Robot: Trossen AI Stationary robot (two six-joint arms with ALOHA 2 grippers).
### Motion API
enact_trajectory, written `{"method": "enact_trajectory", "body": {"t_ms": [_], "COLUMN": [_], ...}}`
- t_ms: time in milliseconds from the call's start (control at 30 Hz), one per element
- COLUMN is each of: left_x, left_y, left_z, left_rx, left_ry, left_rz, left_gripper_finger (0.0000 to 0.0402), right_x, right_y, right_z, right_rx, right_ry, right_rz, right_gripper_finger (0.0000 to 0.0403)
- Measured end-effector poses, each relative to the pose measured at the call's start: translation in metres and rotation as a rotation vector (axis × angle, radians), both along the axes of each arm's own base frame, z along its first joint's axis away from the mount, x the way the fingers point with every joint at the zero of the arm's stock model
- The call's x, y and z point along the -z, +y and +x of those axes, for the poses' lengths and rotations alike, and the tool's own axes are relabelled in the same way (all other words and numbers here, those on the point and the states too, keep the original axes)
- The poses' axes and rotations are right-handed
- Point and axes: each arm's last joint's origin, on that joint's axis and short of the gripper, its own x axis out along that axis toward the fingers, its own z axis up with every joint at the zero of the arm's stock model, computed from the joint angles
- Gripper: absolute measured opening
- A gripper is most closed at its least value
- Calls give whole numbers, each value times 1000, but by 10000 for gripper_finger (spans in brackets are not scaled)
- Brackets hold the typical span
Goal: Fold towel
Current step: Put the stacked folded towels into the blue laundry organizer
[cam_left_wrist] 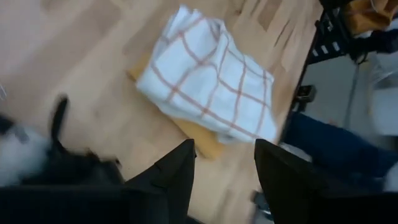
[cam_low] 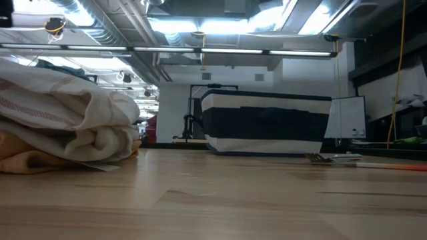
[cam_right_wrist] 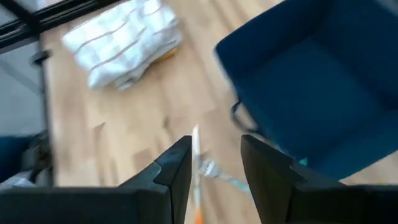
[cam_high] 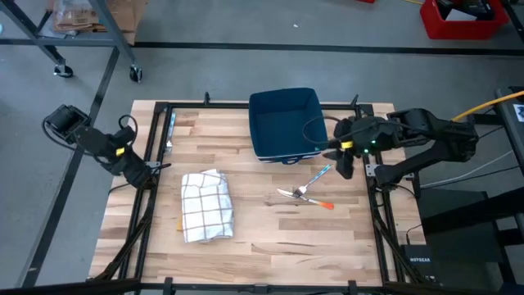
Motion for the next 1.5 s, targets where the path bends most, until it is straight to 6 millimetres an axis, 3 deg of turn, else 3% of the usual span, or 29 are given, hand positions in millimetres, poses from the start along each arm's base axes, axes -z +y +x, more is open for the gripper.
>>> {"method": "enact_trajectory", "body": {"t_ms": [133,300,533,667,800,1033,1333,1400,1500], "left_x": [0,-1,10,38,74,76,81,83,87], "left_y": [-2,-3,-4,-11,-20,-32,-40,-43,-50], "left_z": [0,1,9,22,35,50,65,71,80], "left_rx": [-44,-69,-123,-166,-210,-207,-301,-308,-279], "left_ry": [42,35,38,100,239,170,257,289,350], "left_rz": [-109,-144,-51,65,53,-93,-27,6,56], "left_gripper_finger": [159,159,159,159,158,155,155,155,155], "right_x": [1,2,5,30,73,154,258,275,280], "right_y": [0,-4,-14,-21,-22,-14,-3,-2,-2], "right_z": [-19,-49,-99,-128,-142,-115,-62,-59,-55], "right_rx": [-22,90,191,299,359,202,116,128,133], "right_ry": [62,141,83,43,-60,-326,-506,-538,-579], "right_rz": [87,178,95,64,155,369,597,658,701], "right_gripper_finger": [143,143,143,143,143,143,143,143,143]}}
